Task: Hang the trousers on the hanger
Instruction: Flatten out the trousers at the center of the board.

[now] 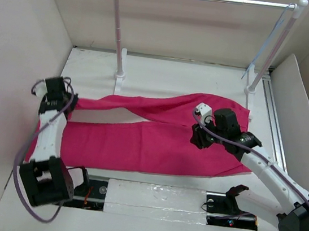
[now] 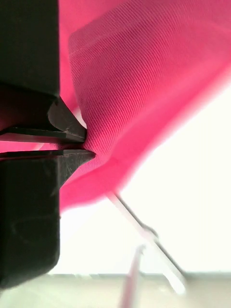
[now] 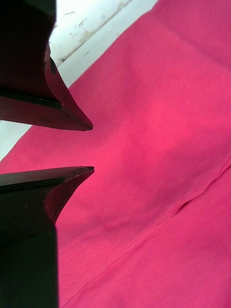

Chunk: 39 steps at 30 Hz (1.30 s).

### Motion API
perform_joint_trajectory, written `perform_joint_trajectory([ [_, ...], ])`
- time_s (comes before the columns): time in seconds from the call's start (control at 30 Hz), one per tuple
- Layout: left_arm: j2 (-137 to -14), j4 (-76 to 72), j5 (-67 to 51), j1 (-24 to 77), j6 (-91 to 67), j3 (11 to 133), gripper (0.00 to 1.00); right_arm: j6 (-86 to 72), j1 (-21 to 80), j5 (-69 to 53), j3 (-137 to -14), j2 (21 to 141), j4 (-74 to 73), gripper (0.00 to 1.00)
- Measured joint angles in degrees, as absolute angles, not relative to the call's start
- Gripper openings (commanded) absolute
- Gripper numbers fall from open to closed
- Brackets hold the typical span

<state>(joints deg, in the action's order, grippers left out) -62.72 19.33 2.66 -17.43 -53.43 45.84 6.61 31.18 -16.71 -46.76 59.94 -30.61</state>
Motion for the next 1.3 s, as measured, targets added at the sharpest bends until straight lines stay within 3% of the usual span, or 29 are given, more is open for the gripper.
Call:
perform_joint_trajectory([
  [0.13,-77.2,16.0,6.1,-16.3,-53.4,62.4,0.00,6.6,31.1,-14.4,-47.2,60.0,-31.8,0.42],
  [0.17,-81.7,15.6,6.9,-15.9,-53.4,66.7,0.32,6.4,31.1,-14.0,-47.4,60.0,-31.9,0.47],
  [0.2,-86.4,15.8,7.6,-15.6,-52.6,71.5,0.49,6.2,31.1,-13.8,-47.5,60.0,-32.2,0.53],
  [0.27,-96.2,15.8,8.2,-15.2,-51.2,80.6,0.62,5.7,31.1,-13.1,-47.9,60.0,-33.0,0.69],
  [0.37,-108.6,18.9,8.2,-15.0,-48.7,92.6,0.68,4.5,31.1,-9.8,-48.0,59.2,-34.7,0.74],
  [0.5,-110.1,19.6,7.9,-13.9,-45.3,88.0,0.70,1.4,28.7,-5.3,-47.9,57.1,-36.6,0.74],
  [0.63,-104.5,20.3,9.0,-10.0,-42.7,80.7,0.65,-2.6,23.3,-2.7,-47.2,55.7,-36.7,0.73],
  [0.73,-95.4,18.2,12.1,0.0,-41.4,72.4,0.65,-5.6,17.5,-0.8,-44.4,54.0,-37.1,0.77],
  [0.87,-85.1,13.4,11.1,20.2,-42.6,61.2,0.65,-9.6,8.2,2.0,-41.0,50.6,-39.4,0.89],
  [1.0,-85.4,12.3,9.6,27.6,-44.2,55.8,0.65,-12.1,-3.5,4.5,-39.4,50.0,-39.5,0.90],
  [1.2,-89.2,12.1,10.7,40.0,-44.2,54.3,0.65,-13.8,-19.2,6.0,-39.2,62.8,-35.6,0.99],
  [1.3,-89.3,10.0,8.6,43.7,-44.4,50.8,0.62,-13.8,-24.2,2.8,-38.8,70.5,-32.9,0.98],
])
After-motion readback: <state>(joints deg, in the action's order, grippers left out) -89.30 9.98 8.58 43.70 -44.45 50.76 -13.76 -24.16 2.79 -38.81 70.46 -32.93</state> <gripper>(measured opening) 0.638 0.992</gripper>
